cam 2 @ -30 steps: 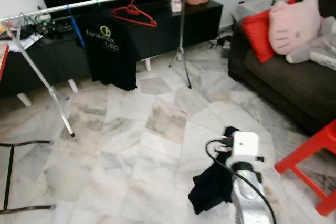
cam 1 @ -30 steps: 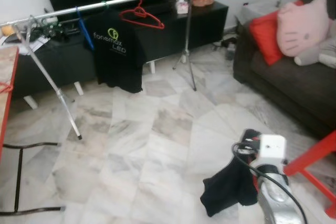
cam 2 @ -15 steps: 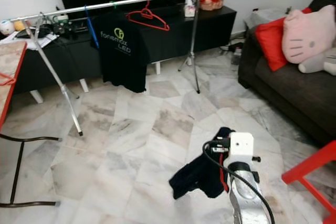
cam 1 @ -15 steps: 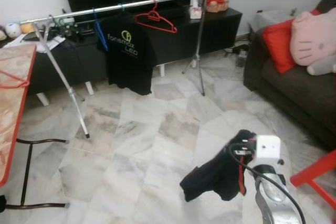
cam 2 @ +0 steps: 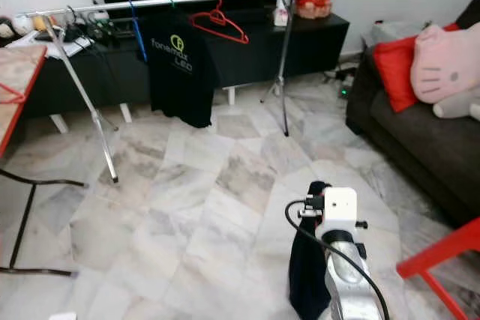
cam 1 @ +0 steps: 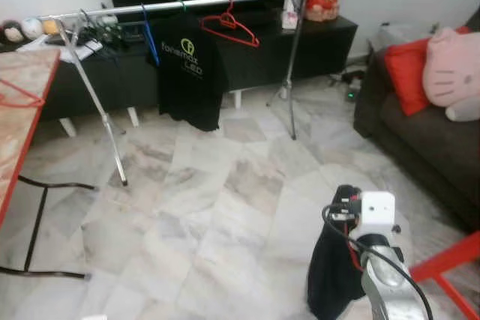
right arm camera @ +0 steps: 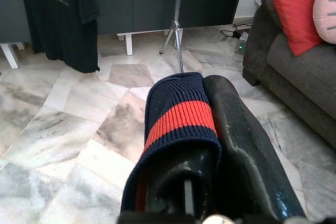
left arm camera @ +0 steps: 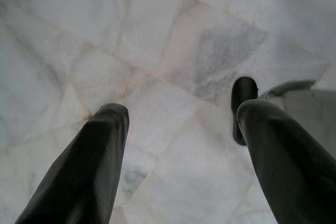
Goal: Hang hanger
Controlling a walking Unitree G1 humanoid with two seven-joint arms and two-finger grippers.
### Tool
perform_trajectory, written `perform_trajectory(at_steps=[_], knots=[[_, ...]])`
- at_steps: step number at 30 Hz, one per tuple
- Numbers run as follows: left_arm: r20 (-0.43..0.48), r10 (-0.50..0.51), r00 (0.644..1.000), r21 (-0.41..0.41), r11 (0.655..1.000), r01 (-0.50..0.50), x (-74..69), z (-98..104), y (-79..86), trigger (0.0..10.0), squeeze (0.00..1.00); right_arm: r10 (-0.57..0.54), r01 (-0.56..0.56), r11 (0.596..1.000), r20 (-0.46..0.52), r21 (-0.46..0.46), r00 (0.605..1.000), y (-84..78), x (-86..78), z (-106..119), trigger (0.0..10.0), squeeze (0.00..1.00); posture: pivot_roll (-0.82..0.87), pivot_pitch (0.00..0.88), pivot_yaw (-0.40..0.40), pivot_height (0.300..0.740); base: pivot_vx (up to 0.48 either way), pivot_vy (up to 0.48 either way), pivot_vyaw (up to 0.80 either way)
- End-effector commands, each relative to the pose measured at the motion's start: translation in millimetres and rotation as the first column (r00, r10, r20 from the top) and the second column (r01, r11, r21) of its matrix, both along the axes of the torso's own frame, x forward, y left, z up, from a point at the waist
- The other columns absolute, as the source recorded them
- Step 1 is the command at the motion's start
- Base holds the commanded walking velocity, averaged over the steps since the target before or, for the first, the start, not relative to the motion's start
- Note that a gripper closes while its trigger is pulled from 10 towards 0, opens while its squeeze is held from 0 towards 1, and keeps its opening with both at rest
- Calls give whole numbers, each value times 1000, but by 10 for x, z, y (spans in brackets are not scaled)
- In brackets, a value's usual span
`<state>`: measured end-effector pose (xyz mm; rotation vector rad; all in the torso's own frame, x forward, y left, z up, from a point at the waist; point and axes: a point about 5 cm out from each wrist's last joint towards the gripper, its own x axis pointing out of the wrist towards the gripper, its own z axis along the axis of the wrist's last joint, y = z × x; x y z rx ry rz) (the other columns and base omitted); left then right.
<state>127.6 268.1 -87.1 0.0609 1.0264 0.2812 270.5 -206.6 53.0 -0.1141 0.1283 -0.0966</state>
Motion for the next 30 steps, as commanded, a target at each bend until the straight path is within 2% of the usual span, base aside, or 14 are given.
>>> perform_trajectory(at_steps=[1,7,12,14,15,17,18,21,22,23,26,27,28,30], knots=[[-9,4,1000,-18,1000,-4,-11,-14,-25,10000,0,-18,18,1000,19,-9,1000,-84,2,37,10000,0,-57,0,5,740,0,-394,0],[-11,24,1000,-17,1000,-25,-61,2,68,10000,0,-22,22,1000,-1,-9,1000,-108,3,-15,10000,0,-58,0,5,740,0,-61,0],[3,42,999,-35,998,-42,-69,3,71,10000,0,-75,74,997,-70,-12,995,-319,-61,-168,10000,0,-59,0,1,740,0,0,0],[2,42,999,-41,998,-41,-68,-5,47,10000,0,-151,157,987,-150,24,977,-525,-159,-330,10000,0,-58,0,1,740,0,0,0],[2,42,999,-41,998,-41,-68,-5,47,10000,0,-151,157,987,-150,24,977,-525,-159,-330,10000,0,-58,0,1,740,0,0,0],[1,42,999,-49,998,-42,-63,-13,20,10000,0,-201,219,975,-249,47,947,-663,-294,-514,10000,0,-64,0,4,740,0,0,0],[1,42,999,-49,998,-42,-63,-13,20,10000,0,-201,219,975,-249,47,947,-663,-294,-514,10000,0,-64,0,4,740,0,0,0],[1,40,999,-59,997,-40,-50,-20,-10,10000,0,-241,301,950,-414,87,878,-744,-529,-792,10000,0,-68,0,7,740,0,0,0],[-1,37,999,-63,997,-37,-48,-24,-22,10000,0,-233,317,944,-495,90,837,-725,-652,-925,10000,0,-69,0,7,740,0,0,0],[-3,35,999,-63,997,-35,-44,-24,-25,10000,0,-218,311,946,-537,89,815,-690,-717,-994,10000,0,-68,0,6,740,0,0,0],[-2,34,999,-66,997,-34,-34,-23,-29,10000,0,-157,272,958,-637,86,754,-560,-891,-1170,10000,0,-63,0,5,740,0,0,0],[-2,34,999,-66,997,-34,-34,-23,-29,10000,0,-157,272,958,-637,86,754,-560,-891,-1170,10000,0,-63,0,5,740,0,0,0],[-1,35,999,-68,997,-35,-26,-20,-28,10000,0,-135,260,963,-705,73,696,-477,-1040,-1284,10000,0,-56,0,6,740,0,0,0],[2,34,999,-69,997,-34,-17,-16,-27,10000,0,-130,273,959,-735,78,665,-435,-1119,-1339,10000,0,-34,0,0,740,0,0,0]])
